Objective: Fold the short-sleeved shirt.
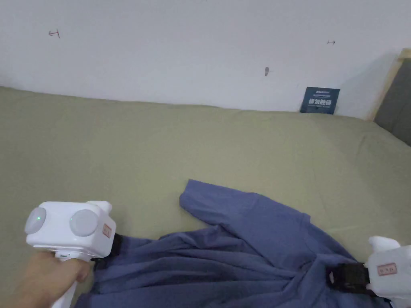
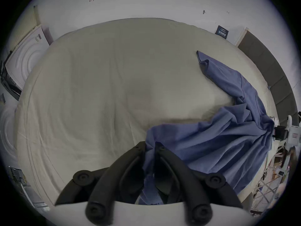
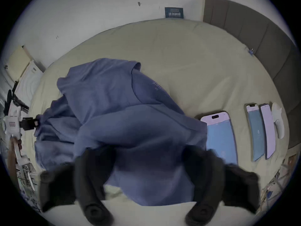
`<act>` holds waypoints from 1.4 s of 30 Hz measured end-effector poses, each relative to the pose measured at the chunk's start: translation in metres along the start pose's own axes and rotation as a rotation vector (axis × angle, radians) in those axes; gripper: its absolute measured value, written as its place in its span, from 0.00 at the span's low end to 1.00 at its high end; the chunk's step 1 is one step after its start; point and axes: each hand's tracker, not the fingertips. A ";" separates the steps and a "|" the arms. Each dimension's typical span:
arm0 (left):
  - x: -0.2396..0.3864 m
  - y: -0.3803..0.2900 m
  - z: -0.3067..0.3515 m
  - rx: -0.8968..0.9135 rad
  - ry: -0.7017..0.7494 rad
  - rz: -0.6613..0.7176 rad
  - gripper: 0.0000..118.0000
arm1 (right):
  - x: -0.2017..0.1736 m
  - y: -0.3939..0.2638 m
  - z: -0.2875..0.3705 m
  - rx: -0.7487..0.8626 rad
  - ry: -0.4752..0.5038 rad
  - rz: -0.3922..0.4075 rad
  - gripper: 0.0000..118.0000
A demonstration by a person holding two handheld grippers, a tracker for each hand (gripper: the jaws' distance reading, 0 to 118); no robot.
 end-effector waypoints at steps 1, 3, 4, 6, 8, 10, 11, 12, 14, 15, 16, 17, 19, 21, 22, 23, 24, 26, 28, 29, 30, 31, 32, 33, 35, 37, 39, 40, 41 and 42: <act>-0.002 -0.001 0.000 -0.002 -0.011 0.004 0.10 | -0.003 -0.001 0.003 -0.003 0.013 0.018 0.01; -0.008 0.000 0.002 -0.002 -0.031 0.025 0.10 | -0.013 -0.003 0.007 0.008 -0.040 0.105 0.01; -0.011 0.000 0.006 -0.004 -0.042 0.047 0.10 | -0.019 -0.006 0.013 0.045 -0.081 0.159 0.01; -0.017 0.001 0.016 0.025 -0.080 0.088 0.10 | -0.031 -0.006 0.026 0.103 -0.050 0.218 0.01; -0.022 0.006 0.027 0.081 -0.101 0.089 0.10 | -0.037 -0.004 0.041 0.175 -0.043 0.213 0.01; -0.024 0.011 0.041 0.135 -0.106 0.085 0.10 | -0.043 0.005 0.058 0.239 -0.009 0.191 0.01; -0.025 0.015 0.049 0.167 -0.117 0.085 0.10 | -0.047 0.009 0.066 0.282 -0.001 0.193 0.01; -0.027 0.019 0.057 0.196 -0.117 0.089 0.10 | -0.050 0.012 0.074 0.326 0.005 0.195 0.01; -0.030 0.027 0.075 0.234 -0.110 0.097 0.10 | -0.061 0.018 0.095 0.415 0.020 0.203 0.01; -0.033 0.033 0.084 0.274 -0.109 0.106 0.10 | -0.066 0.023 0.103 0.446 0.027 0.199 0.01; -0.036 0.038 0.094 0.293 -0.112 0.104 0.10 | -0.071 0.027 0.111 0.479 0.031 0.202 0.01; -0.038 0.043 0.102 0.321 -0.105 0.105 0.10 | -0.068 0.035 0.115 0.503 0.040 0.200 0.01; -0.045 0.054 0.120 0.362 -0.092 0.111 0.09 | -0.076 0.047 0.129 0.553 0.063 0.219 0.01; -0.052 0.066 0.136 0.373 -0.091 0.112 0.09 | -0.080 0.062 0.138 0.588 0.074 0.214 0.01; -0.056 0.072 0.145 0.389 -0.088 0.115 0.09 | -0.084 0.071 0.144 0.602 0.070 0.218 0.01; -0.058 0.078 0.152 0.404 -0.083 0.120 0.09 | -0.088 0.080 0.148 0.616 0.067 0.225 0.01; -0.061 0.085 0.162 0.428 -0.078 0.124 0.09 | -0.093 0.090 0.154 0.634 0.068 0.231 0.01; -0.067 0.097 0.180 0.478 -0.069 0.135 0.09 | -0.099 0.110 0.163 0.656 0.075 0.237 0.01; -0.073 0.111 0.202 0.518 -0.072 0.143 0.09 | -0.109 0.129 0.173 0.694 0.077 0.255 0.01; -0.074 0.115 0.211 0.540 -0.071 0.142 0.09 | -0.113 0.136 0.178 0.709 0.077 0.261 0.01; -0.075 0.120 0.220 0.561 -0.058 0.132 0.09 | -0.117 0.144 0.183 0.730 0.074 0.266 0.01; -0.073 0.125 0.228 0.585 -0.044 0.117 0.09 | -0.122 0.152 0.189 0.762 0.077 0.264 0.01; -0.073 0.128 0.235 0.605 -0.031 0.107 0.09 | -0.125 0.160 0.194 0.769 0.086 0.267 0.01; -0.074 0.133 0.241 0.637 -0.019 0.097 0.09 | -0.128 0.168 0.197 0.779 0.088 0.269 0.01; -0.076 0.145 0.253 0.650 -0.011 0.099 0.09 | -0.134 0.183 0.205 0.801 0.081 0.282 0.01; -0.079 0.158 0.262 0.667 -0.006 0.112 0.09 | -0.139 0.196 0.210 0.822 0.071 0.285 0.01; -0.081 0.170 0.270 0.694 0.010 0.099 0.09 | -0.141 0.207 0.215 0.850 0.076 0.275 0.01; -0.082 0.176 0.273 0.714 0.027 0.093 0.09 | -0.141 0.212 0.216 0.858 0.078 0.268 0.01; -0.083 0.180 0.275 0.721 0.030 0.096 0.09 | -0.141 0.214 0.216 0.870 0.079 0.262 0.01; -0.086 0.185 0.276 0.716 0.024 0.103 0.09 | -0.139 0.218 0.216 0.875 0.079 0.252 0.01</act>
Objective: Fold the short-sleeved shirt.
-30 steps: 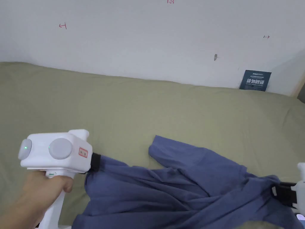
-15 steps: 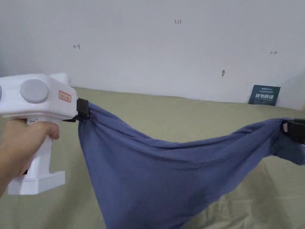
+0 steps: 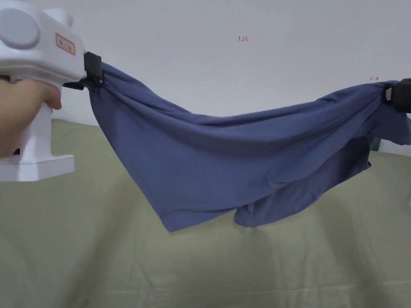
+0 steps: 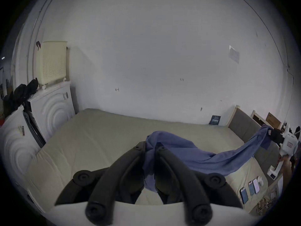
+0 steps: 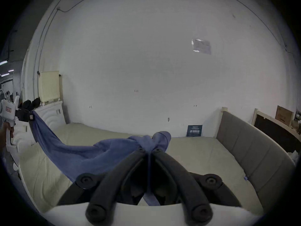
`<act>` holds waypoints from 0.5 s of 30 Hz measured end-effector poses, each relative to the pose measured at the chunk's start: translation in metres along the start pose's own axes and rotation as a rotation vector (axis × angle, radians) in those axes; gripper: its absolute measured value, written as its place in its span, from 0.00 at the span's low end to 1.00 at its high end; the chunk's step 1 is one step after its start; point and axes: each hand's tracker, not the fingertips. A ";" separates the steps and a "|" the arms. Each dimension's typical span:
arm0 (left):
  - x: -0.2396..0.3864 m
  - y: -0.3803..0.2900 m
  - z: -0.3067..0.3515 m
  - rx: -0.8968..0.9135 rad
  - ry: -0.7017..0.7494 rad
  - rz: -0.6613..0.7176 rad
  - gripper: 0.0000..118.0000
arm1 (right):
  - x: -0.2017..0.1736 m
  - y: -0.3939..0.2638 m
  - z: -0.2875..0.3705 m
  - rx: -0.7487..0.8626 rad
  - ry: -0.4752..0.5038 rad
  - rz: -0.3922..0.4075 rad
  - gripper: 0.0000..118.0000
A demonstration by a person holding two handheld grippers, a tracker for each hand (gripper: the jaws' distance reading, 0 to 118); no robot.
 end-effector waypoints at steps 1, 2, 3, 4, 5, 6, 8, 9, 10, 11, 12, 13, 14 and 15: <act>-0.006 0.006 -0.004 0.006 -0.002 0.033 0.09 | 0.003 0.001 -0.003 0.001 -0.006 -0.012 0.01; -0.011 0.010 -0.007 0.012 -0.015 0.068 0.09 | 0.006 0.002 -0.006 -0.002 -0.016 -0.025 0.01; -0.015 0.012 -0.009 0.023 -0.025 0.083 0.09 | 0.009 0.002 -0.010 -0.008 -0.022 -0.035 0.01; -0.018 0.014 -0.011 0.033 -0.022 0.096 0.09 | 0.013 0.001 -0.013 -0.008 -0.027 -0.045 0.01; -0.011 0.009 -0.002 0.042 -0.021 0.092 0.09 | 0.016 0.001 -0.014 -0.005 -0.035 -0.060 0.01; -0.006 0.006 0.003 0.042 -0.017 0.091 0.09 | 0.020 -0.001 -0.015 0.005 -0.029 -0.069 0.01; -0.007 0.004 0.003 0.050 -0.016 0.091 0.09 | 0.024 -0.003 -0.017 0.011 -0.033 -0.086 0.01; -0.018 0.009 -0.009 0.040 -0.015 0.101 0.09 | 0.027 -0.005 -0.019 0.012 -0.035 -0.090 0.01; -0.022 0.009 -0.012 0.040 -0.017 0.109 0.09 | 0.030 -0.007 -0.021 0.010 -0.040 -0.097 0.01; -0.025 0.009 -0.014 0.038 -0.026 0.121 0.09 | 0.032 -0.009 -0.022 0.007 -0.042 -0.099 0.01; -0.028 0.007 -0.015 0.036 -0.030 0.127 0.09 | 0.033 -0.012 -0.024 0.002 -0.045 -0.100 0.01; -0.026 0.004 -0.014 0.043 -0.033 0.131 0.09 | 0.035 -0.015 -0.025 0.002 -0.047 -0.102 0.01; -0.027 0.002 -0.013 0.043 -0.037 0.136 0.09 | 0.037 -0.019 -0.025 0.004 -0.043 -0.109 0.01; -0.028 -0.001 -0.014 0.042 -0.043 0.141 0.09 | 0.035 -0.023 -0.024 0.007 -0.037 -0.120 0.01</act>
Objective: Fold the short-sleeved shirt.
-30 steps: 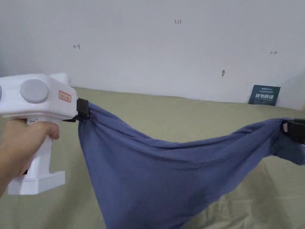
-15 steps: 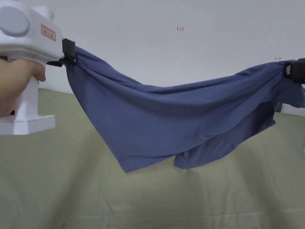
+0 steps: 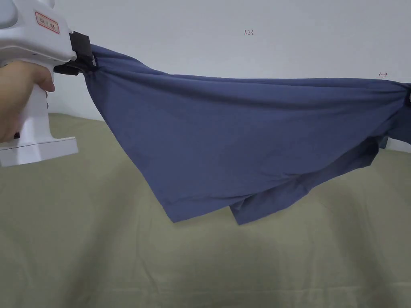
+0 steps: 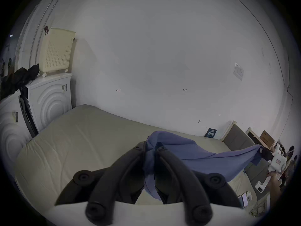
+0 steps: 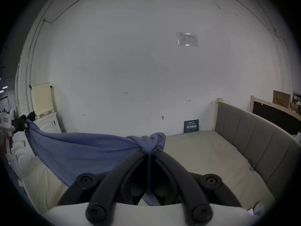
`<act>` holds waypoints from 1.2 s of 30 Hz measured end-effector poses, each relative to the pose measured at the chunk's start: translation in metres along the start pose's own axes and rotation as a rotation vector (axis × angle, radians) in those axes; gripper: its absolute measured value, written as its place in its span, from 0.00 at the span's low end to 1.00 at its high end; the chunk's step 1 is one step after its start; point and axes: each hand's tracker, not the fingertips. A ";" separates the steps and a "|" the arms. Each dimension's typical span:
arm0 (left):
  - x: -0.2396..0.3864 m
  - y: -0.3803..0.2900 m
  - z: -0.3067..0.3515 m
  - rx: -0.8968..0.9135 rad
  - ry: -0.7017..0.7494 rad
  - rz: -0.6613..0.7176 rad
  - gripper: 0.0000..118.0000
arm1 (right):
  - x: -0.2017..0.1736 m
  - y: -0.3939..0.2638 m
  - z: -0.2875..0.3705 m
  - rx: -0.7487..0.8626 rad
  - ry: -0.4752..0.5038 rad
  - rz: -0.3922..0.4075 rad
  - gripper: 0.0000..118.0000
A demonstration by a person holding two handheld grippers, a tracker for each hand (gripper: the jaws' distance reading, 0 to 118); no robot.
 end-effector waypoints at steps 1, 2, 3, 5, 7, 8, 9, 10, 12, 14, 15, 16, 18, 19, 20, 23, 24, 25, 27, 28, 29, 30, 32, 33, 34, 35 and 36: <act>0.000 -0.005 -0.002 -0.006 -0.001 0.001 0.09 | 0.000 -0.004 0.000 -0.002 0.004 -0.005 0.01; -0.005 -0.007 -0.007 -0.019 0.002 0.001 0.09 | -0.001 -0.008 -0.001 -0.007 0.005 -0.004 0.01; -0.008 -0.011 -0.009 -0.023 0.001 -0.001 0.09 | -0.001 -0.012 -0.003 -0.016 0.006 0.000 0.01; -0.015 -0.021 -0.013 -0.033 -0.008 -0.002 0.09 | -0.001 -0.021 -0.004 -0.035 0.009 0.003 0.01; -0.019 -0.035 -0.012 -0.064 -0.011 -0.005 0.09 | 0.001 -0.033 -0.004 -0.057 0.012 -0.006 0.01; -0.022 -0.043 -0.012 -0.076 -0.011 -0.011 0.09 | 0.000 -0.039 -0.002 -0.064 0.016 -0.009 0.01; -0.027 -0.054 -0.011 -0.084 -0.016 -0.014 0.09 | -0.001 -0.047 0.000 -0.074 0.017 -0.009 0.01; -0.031 -0.065 -0.010 -0.099 -0.017 -0.015 0.09 | -0.001 -0.055 0.002 -0.089 0.018 -0.005 0.01; -0.040 -0.086 -0.006 -0.128 -0.016 -0.005 0.09 | -0.001 -0.071 0.010 -0.111 0.033 -0.007 0.01; -0.054 -0.112 0.002 -0.147 -0.027 0.031 0.09 | 0.000 -0.089 0.023 -0.128 0.054 -0.009 0.01; -0.058 -0.126 0.010 -0.153 -0.034 0.046 0.09 | 0.002 -0.099 0.031 -0.136 0.065 -0.006 0.01; -0.065 -0.140 0.017 -0.163 -0.039 0.060 0.09 | 0.003 -0.110 0.040 -0.143 0.066 -0.002 0.01; -0.074 -0.167 0.030 -0.177 -0.024 0.053 0.09 | 0.006 -0.132 0.058 -0.167 0.094 0.001 0.01; -0.079 -0.183 0.038 -0.189 -0.019 0.048 0.09 | 0.007 -0.145 0.067 -0.182 0.103 0.006 0.01; -0.083 -0.196 0.045 -0.196 -0.018 0.048 0.09 | 0.008 -0.155 0.074 -0.200 0.105 0.009 0.01; -0.094 -0.242 0.067 -0.255 -0.026 0.080 0.09 | 0.010 -0.193 0.100 -0.263 0.103 0.009 0.01; -0.098 -0.257 0.075 -0.297 -0.032 0.084 0.09 | 0.012 -0.205 0.109 -0.291 0.097 -0.001 0.01; -0.102 -0.273 0.083 -0.310 -0.029 0.100 0.09 | 0.014 -0.218 0.118 -0.321 0.099 -0.014 0.01; -0.108 -0.300 0.097 -0.381 -0.037 0.111 0.09 | 0.018 -0.243 0.136 -0.386 0.091 -0.026 0.01; -0.112 -0.314 0.104 -0.410 -0.041 0.117 0.09 | 0.021 -0.255 0.144 -0.414 0.088 -0.021 0.01; -0.115 -0.325 0.110 -0.430 -0.046 0.109 0.09 | 0.023 -0.266 0.150 -0.442 0.089 -0.023 0.01; -0.116 -0.335 0.116 -0.458 -0.039 0.102 0.09 | 0.025 -0.277 0.157 -0.473 0.085 -0.019 0.01; -0.120 -0.353 0.123 -0.505 -0.027 0.107 0.09 | 0.028 -0.297 0.168 -0.528 0.065 -0.025 0.01; -0.122 -0.362 0.128 -0.526 -0.021 0.119 0.09 | 0.030 -0.305 0.172 -0.562 0.057 -0.041 0.01; -0.124 -0.368 0.131 -0.541 -0.018 0.138 0.09 | 0.031 -0.312 0.177 -0.576 0.053 -0.048 0.01; -0.125 -0.374 0.134 -0.552 -0.011 0.148 0.09 | 0.032 -0.317 0.181 -0.572 0.055 -0.046 0.01; -0.126 -0.379 0.138 -0.562 -0.006 0.161 0.10 | 0.032 -0.321 0.185 -0.573 0.053 -0.048 0.01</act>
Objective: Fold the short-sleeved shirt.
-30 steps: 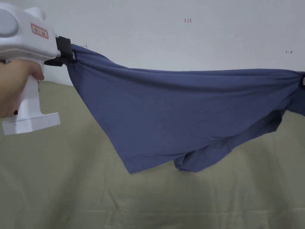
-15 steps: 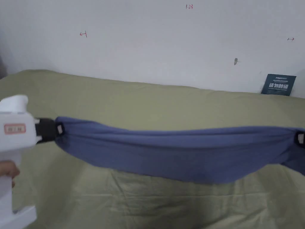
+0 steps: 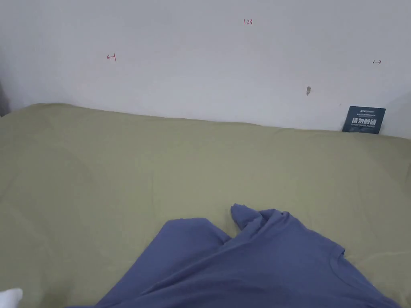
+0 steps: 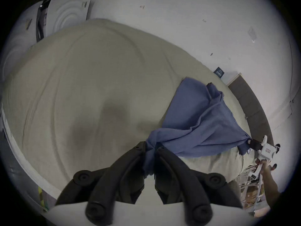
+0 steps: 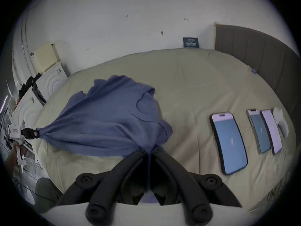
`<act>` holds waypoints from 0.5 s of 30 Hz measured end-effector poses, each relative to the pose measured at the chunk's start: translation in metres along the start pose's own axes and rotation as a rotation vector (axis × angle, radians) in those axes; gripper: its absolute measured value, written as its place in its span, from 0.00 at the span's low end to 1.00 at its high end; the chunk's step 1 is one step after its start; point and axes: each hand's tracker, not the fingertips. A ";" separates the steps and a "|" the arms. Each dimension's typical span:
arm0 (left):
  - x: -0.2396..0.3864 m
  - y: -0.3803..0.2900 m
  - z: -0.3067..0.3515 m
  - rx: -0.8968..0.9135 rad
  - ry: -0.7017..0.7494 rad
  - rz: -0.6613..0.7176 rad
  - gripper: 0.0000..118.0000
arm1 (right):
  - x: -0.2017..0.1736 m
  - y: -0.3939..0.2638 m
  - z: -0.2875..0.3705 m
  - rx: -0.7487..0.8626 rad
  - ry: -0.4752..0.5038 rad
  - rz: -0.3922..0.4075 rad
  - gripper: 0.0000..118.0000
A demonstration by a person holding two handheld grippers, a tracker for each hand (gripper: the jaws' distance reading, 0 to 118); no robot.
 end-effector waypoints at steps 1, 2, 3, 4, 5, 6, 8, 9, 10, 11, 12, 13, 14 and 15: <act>-0.002 -0.006 0.000 -0.008 -0.004 0.014 0.13 | 0.000 -0.005 0.002 -0.002 0.003 -0.011 0.02; -0.006 -0.010 0.001 -0.006 -0.007 0.026 0.28 | 0.001 -0.008 0.003 -0.002 0.016 -0.021 0.09; -0.006 -0.015 0.002 0.002 0.013 0.042 0.64 | 0.002 -0.011 0.005 0.000 0.051 -0.032 0.40; -0.007 -0.019 0.004 0.001 0.070 0.057 0.84 | 0.002 -0.012 0.012 0.015 0.044 -0.034 0.74; -0.006 -0.022 0.006 -0.006 0.087 0.072 0.90 | 0.000 -0.014 0.017 0.037 0.026 -0.028 0.99; -0.007 -0.027 0.013 0.006 0.064 0.078 0.90 | -0.003 -0.013 0.024 0.051 0.015 0.003 0.96; 0.003 -0.030 0.035 0.108 0.038 0.090 0.90 | -0.011 -0.009 0.052 0.157 0.066 0.030 0.95; 0.015 -0.031 0.048 0.198 0.065 0.047 0.90 | -0.019 -0.003 0.065 0.212 0.064 0.045 0.92; 0.029 -0.033 0.061 0.306 0.114 -0.009 0.90 | -0.032 0.003 0.074 0.240 0.010 0.080 0.92; 0.046 -0.035 0.071 0.423 0.164 -0.081 0.89 | -0.045 0.008 0.080 0.291 -0.024 0.112 0.92; 0.064 -0.038 0.080 0.534 0.202 -0.162 0.89 | -0.050 0.004 0.080 0.342 -0.051 0.148 0.91; 0.082 -0.043 0.087 0.624 0.219 -0.253 0.88 | -0.063 0.006 0.084 0.387 -0.075 0.184 0.90; 0.096 -0.048 0.094 0.699 0.221 -0.320 0.87 | -0.075 0.008 0.088 0.433 -0.101 0.202 0.82; 0.112 -0.055 0.101 0.777 0.218 -0.385 0.84 | -0.089 0.010 0.091 0.472 -0.112 0.225 0.58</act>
